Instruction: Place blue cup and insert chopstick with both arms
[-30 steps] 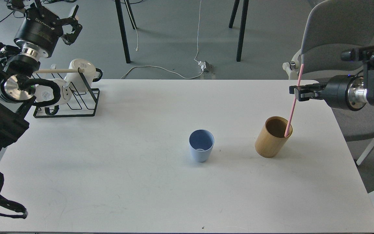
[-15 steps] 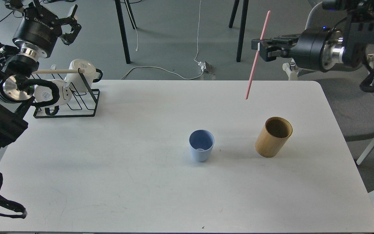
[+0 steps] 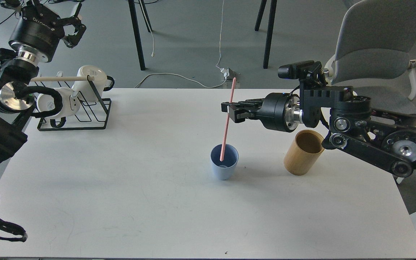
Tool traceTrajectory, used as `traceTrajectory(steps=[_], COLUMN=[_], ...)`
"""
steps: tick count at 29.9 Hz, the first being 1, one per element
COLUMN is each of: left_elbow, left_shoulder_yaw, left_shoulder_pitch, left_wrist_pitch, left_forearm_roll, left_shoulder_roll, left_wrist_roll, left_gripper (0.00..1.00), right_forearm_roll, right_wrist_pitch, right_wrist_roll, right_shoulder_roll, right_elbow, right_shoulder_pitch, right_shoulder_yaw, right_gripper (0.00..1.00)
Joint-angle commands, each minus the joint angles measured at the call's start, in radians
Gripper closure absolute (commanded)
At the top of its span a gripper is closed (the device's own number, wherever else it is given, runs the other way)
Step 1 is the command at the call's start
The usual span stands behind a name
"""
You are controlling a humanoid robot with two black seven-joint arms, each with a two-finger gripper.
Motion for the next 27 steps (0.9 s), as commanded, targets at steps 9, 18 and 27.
traceTrajectory(steps=[9, 18, 27], left_elbow=[-0.002, -0.002, -0.002], left_shoulder_yaw=[-0.002, -0.002, -0.002], left_shoulder_pitch=[0.001, 0.001, 0.001], left_wrist_pitch=[0.0, 0.0, 0.0], left_forearm_roll=[0.001, -0.001, -0.001], left_shoulder_roll=[-0.001, 0.008, 0.016], left_wrist_roll=[-0.001, -0.001, -0.001], left_gripper=[0.0, 0.0, 0.0], right_forearm_roll=[-0.025, -0.022, 0.002], right_wrist_pitch=[-0.002, -0.012, -0.009], right_wrist_roll=[0.0, -0.002, 0.004], right_shoulder_roll=[0.043, 0.037, -0.012], right_elbow=[-0.036, -0.036, -0.027], right_shoulder_pitch=[-0.068, -0.089, -0.111], right_shoulder_yaw=[0.011, 0.033, 0.2], right_gripper=[0.95, 0.68, 0.05])
